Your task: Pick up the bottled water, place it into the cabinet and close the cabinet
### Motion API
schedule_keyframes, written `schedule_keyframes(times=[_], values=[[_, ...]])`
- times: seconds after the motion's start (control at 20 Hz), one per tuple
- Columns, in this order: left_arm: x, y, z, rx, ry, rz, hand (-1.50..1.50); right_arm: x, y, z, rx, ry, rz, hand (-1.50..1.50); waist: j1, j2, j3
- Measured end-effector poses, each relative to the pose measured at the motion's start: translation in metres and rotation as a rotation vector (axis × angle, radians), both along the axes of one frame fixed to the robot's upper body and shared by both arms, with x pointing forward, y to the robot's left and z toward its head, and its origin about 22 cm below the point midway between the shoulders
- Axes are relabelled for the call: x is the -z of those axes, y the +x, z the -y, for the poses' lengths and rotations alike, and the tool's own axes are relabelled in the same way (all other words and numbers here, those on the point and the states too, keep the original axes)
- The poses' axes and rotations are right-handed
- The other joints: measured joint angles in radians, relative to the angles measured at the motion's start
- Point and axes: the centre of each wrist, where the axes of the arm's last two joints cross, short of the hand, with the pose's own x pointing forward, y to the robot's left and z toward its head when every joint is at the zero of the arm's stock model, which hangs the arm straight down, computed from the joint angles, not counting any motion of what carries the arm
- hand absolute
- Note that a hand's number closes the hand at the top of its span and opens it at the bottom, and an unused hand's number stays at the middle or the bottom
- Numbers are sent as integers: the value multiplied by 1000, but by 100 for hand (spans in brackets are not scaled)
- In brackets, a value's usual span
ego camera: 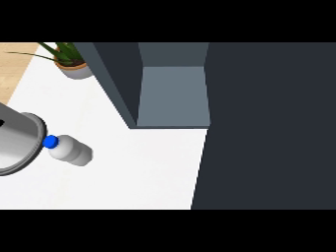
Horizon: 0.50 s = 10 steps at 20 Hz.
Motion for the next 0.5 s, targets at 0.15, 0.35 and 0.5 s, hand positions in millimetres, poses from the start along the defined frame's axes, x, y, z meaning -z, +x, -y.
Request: schedule_keyframes(times=[0.15,0.35,0.5], values=[[12,10,3,-17,16,-16,-150,-1,-1,-4,-8,12,-8,-150,-2,0,0],[30,16,6,-17,44,-22,-150,0,-3,-4,-19,1,-11,-150,-3,-4,6],[35,19,6,-27,89,-31,-150,-2,-1,-5,-20,1,-2,-150,-1,-9,13]])
